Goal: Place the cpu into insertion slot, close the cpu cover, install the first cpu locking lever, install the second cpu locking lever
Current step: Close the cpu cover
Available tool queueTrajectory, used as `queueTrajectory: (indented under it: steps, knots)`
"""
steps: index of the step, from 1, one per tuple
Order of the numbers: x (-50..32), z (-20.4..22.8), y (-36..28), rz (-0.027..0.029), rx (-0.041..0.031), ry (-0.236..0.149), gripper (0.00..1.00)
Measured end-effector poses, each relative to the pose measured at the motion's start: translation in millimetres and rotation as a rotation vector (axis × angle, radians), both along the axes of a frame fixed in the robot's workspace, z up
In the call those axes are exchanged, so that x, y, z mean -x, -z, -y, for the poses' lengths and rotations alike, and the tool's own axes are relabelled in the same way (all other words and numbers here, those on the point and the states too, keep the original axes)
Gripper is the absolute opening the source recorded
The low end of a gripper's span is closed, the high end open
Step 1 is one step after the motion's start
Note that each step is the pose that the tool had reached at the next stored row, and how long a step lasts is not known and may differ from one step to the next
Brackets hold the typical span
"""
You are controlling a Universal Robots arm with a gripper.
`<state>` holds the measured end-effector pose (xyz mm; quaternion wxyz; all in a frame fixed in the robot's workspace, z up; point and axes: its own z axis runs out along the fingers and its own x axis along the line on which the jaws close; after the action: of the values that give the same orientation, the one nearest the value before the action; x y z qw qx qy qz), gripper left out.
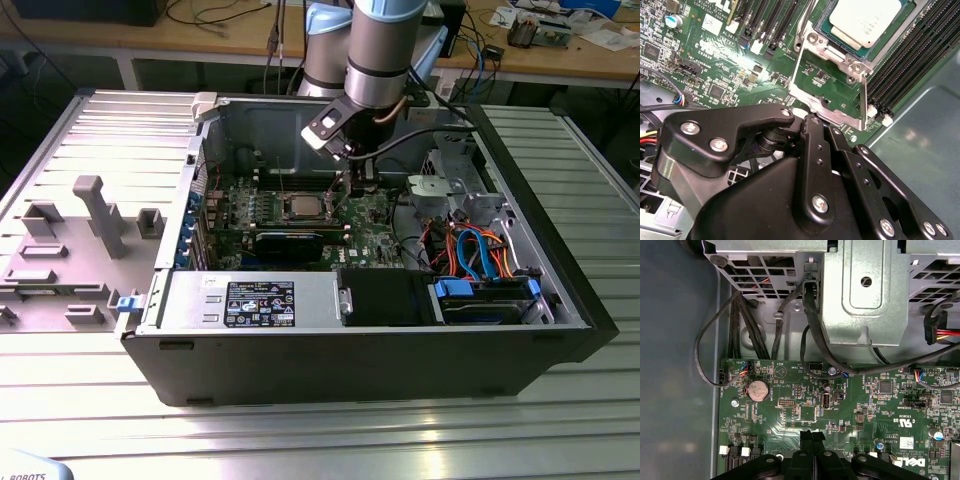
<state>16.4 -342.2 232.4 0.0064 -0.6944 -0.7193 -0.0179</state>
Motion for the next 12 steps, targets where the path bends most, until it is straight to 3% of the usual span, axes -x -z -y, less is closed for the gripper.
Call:
queueTrajectory:
  steps: [12]
  knots:
    - [3.0, 0.0, 1.1, -0.0001, -0.0001, 0.000, 0.11]
